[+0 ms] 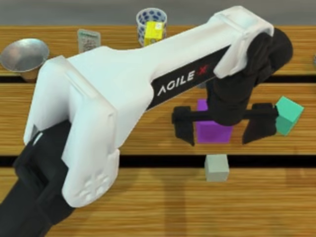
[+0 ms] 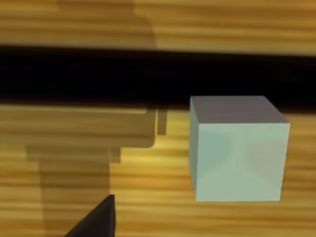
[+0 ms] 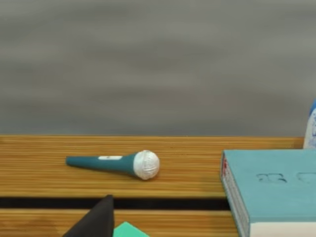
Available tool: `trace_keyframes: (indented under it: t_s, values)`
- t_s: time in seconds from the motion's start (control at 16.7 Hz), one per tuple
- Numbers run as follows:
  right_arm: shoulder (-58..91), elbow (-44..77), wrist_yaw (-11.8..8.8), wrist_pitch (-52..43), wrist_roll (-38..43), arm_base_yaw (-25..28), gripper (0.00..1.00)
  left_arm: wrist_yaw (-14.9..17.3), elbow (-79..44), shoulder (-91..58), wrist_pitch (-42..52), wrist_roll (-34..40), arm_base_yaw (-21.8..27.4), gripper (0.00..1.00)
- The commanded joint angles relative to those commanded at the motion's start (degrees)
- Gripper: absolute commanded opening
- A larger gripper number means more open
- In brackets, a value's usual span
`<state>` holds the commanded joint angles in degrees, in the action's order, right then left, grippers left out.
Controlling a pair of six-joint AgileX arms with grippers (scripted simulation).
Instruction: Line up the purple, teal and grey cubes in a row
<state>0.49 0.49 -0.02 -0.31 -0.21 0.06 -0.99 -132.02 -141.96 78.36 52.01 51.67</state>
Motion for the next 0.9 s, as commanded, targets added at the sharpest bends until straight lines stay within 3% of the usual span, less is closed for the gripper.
trace_keyframes:
  t_s: [0.18,0.42,0.9]
  values:
    - [4.6,4.6,-0.1,-2.9,-1.9,0.5,1.0,-0.2,5.0,5.2,-3.0,-0.7,-2.6,1.0]
    - [18.0,17.5,-0.1,-10.9,-6.9,1.4,1.0,-0.6,19.4,20.6,-11.4,-3.2,-9.6,1.0]
    - [65.2,53.6,0.2,-35.1,-21.0,4.0,1.0,-1.0,66.4,72.5,-37.4,-16.9,-29.5,1.0]
